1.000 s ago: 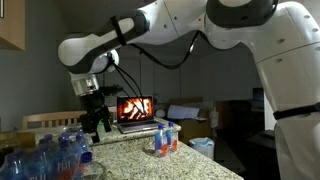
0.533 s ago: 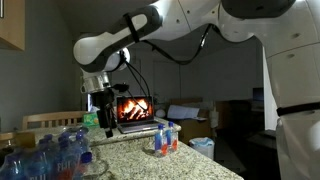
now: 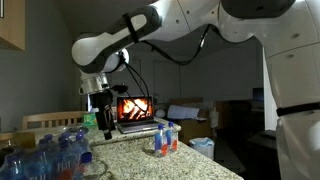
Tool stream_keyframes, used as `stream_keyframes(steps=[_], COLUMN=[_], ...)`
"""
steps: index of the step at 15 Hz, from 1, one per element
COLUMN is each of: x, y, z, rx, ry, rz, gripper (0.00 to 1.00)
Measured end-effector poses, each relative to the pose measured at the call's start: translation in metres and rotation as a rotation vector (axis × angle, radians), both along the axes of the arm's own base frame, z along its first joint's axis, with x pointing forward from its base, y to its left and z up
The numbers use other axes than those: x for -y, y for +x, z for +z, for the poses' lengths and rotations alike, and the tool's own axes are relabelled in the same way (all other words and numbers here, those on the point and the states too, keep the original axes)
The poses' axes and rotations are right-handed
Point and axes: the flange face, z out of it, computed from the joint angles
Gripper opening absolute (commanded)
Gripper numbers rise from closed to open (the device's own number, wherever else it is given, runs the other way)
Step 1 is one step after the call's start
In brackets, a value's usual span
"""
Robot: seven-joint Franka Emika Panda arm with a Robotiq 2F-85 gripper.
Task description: Move three bottles to the right
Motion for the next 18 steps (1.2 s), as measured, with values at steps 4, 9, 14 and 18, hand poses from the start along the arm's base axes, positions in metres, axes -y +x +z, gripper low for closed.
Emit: stream_keyframes(steps=[4, 9, 14, 18], x=[-0.032, -0.071, -0.078, -0.076], y=[-0.013, -0.018, -0.003, 0.001], z=[-0.001, -0.011, -0.037, -0.051], rx=[0.003, 0.04, 0.04, 0.038], ry=[0.01, 0.062, 0.195, 0.291], rz=[0.062, 0.131, 0.101, 0.049], gripper=[1.0, 1.0, 1.0, 1.0])
